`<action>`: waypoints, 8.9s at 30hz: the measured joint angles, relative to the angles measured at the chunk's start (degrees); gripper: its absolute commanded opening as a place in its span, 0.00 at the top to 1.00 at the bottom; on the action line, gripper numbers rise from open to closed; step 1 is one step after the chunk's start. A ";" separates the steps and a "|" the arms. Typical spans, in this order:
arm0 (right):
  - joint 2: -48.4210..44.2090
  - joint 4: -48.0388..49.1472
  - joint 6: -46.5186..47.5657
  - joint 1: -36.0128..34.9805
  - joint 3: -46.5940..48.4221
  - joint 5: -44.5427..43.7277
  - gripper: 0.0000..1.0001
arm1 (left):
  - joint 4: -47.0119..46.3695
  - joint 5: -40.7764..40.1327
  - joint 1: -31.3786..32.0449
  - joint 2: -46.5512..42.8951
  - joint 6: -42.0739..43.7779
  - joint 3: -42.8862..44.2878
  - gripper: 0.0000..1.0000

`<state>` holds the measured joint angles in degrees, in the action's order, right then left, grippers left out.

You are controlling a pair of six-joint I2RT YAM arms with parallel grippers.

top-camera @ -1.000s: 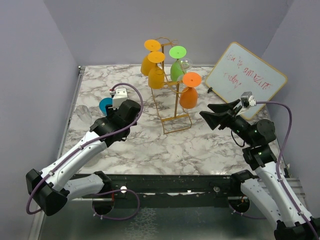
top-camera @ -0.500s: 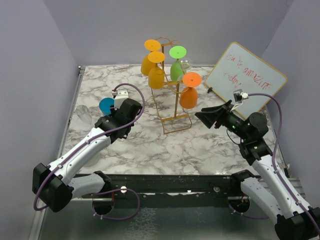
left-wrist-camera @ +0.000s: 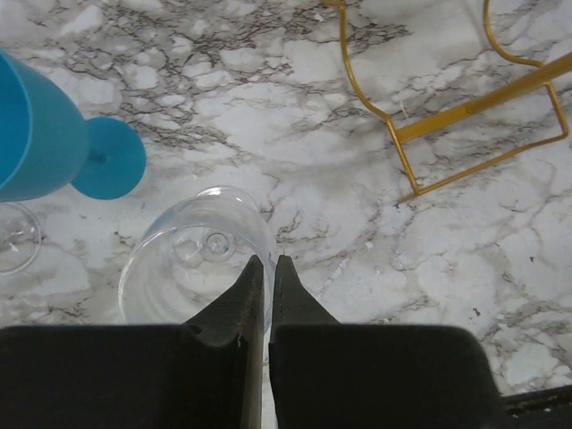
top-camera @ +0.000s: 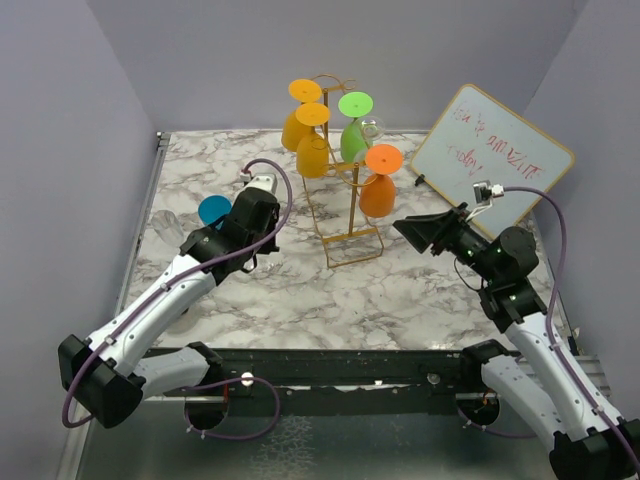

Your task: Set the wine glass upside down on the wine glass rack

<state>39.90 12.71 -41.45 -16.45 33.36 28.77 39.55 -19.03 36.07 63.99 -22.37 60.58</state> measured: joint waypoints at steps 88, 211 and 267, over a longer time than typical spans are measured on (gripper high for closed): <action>5.33 -12.96 -57.13 0.02 -13.92 -5.86 0.70 | -65.90 1.36 34.03 8.39 -1.29 -16.87 1.00; 86.62 29.16 33.09 8.11 78.01 25.42 0.99 | -16.09 7.28 -6.12 4.70 4.46 5.31 0.01; 92.50 9.09 55.28 5.14 89.48 29.99 1.00 | -16.31 7.19 -6.88 4.04 4.48 2.36 0.01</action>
<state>132.40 21.80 13.82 -11.31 122.85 58.76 23.24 -11.84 29.19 68.03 -17.89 62.94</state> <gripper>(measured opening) 0.049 0.987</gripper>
